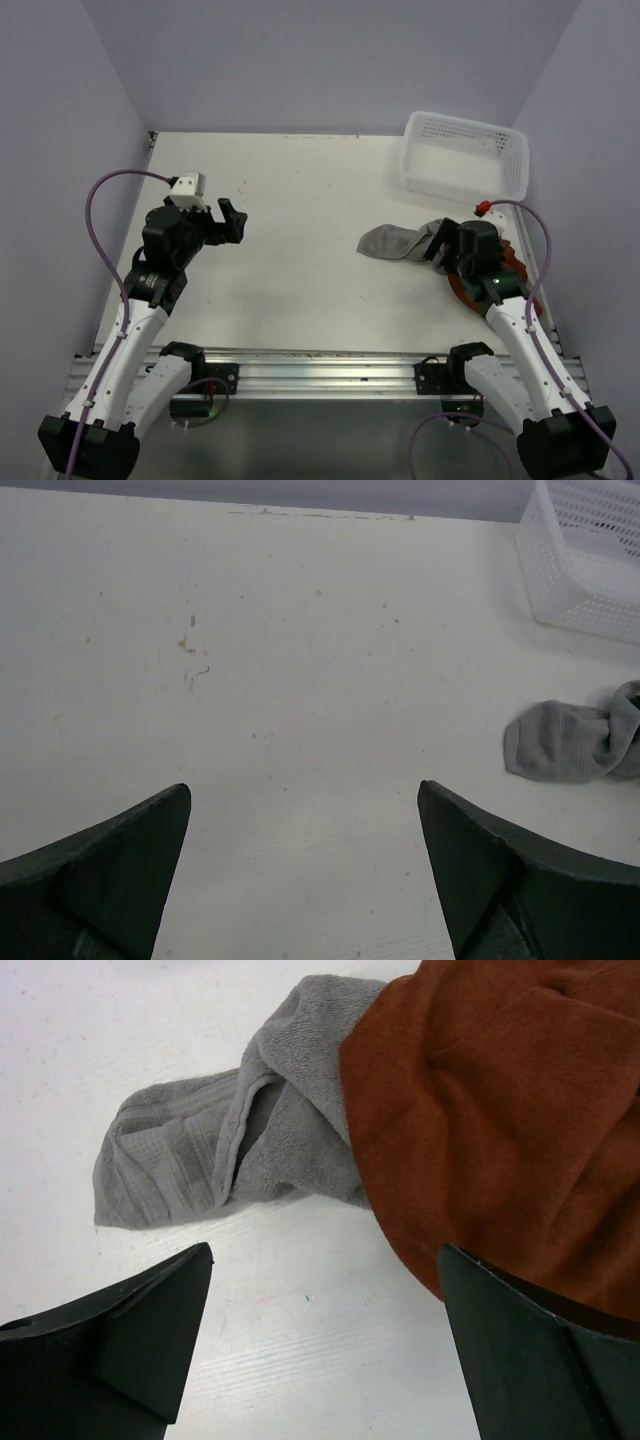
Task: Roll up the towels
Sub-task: Grab a towel with the right arm
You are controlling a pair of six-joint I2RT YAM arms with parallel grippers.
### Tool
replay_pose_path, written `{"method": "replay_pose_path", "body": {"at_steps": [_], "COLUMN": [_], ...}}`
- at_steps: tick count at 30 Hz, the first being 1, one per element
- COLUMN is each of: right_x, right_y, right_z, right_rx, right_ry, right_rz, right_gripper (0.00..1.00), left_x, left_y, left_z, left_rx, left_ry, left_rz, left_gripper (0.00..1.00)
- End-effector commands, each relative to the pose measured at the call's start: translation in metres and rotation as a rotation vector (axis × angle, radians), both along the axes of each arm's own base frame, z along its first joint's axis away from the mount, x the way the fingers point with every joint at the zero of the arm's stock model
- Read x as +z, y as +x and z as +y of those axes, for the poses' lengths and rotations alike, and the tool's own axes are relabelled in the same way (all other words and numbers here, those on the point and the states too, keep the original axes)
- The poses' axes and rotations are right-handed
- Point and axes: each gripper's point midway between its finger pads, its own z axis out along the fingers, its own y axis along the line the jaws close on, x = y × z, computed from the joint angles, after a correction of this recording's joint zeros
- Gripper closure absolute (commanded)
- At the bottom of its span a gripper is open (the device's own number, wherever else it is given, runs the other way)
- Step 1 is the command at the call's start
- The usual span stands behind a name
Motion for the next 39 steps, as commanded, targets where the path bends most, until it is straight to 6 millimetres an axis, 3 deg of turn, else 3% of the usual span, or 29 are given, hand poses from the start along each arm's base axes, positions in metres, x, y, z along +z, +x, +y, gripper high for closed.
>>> {"method": "replay_pose_path", "body": {"at_steps": [1,6,15,17,21,27,34,36,39], "right_x": [0.021,0.026,0.012,0.005,-0.002,-0.019,-0.042,-0.051,-0.059], "right_y": [0.012,0.015,0.004,0.006,0.006,0.009,0.014,0.015,0.021], "right_z": [0.021,0.028,-0.02,-0.019,-0.028,-0.03,-0.034,-0.038,-0.037], "right_rx": [0.087,0.173,-0.025,-0.02,-0.056,-0.072,-0.09,-0.103,-0.092], "right_ry": [0.078,0.053,-0.14,-0.143,-0.187,-0.204,-0.221,-0.233,-0.227], "right_rz": [-0.066,-0.106,0.068,0.092,0.124,0.178,0.239,0.266,0.282], "right_gripper": [0.01,0.01,0.01,0.04,0.14,0.3,0.39,0.48,0.51], "left_x": [0.014,0.014,0.016,0.017,0.016,0.016,0.017,0.018,0.017], "left_y": [0.004,0.003,0.002,0.001,0.002,0.001,0.0,0.0,-0.001], "left_z": [0.002,0.003,0.003,0.003,0.003,0.002,0.004,0.004,0.001], "left_rx": [0.01,0.008,0.011,0.009,0.011,0.006,0.013,0.011,-0.002], "left_ry": [0.009,0.016,0.017,0.017,0.018,0.014,0.016,0.016,0.011], "left_rz": [-0.058,-0.058,-0.059,-0.065,-0.06,-0.058,-0.065,-0.066,-0.064], "left_gripper": [0.0,0.0,0.01,0.05,0.0,0.0,0.0,0.0,0.0]}}
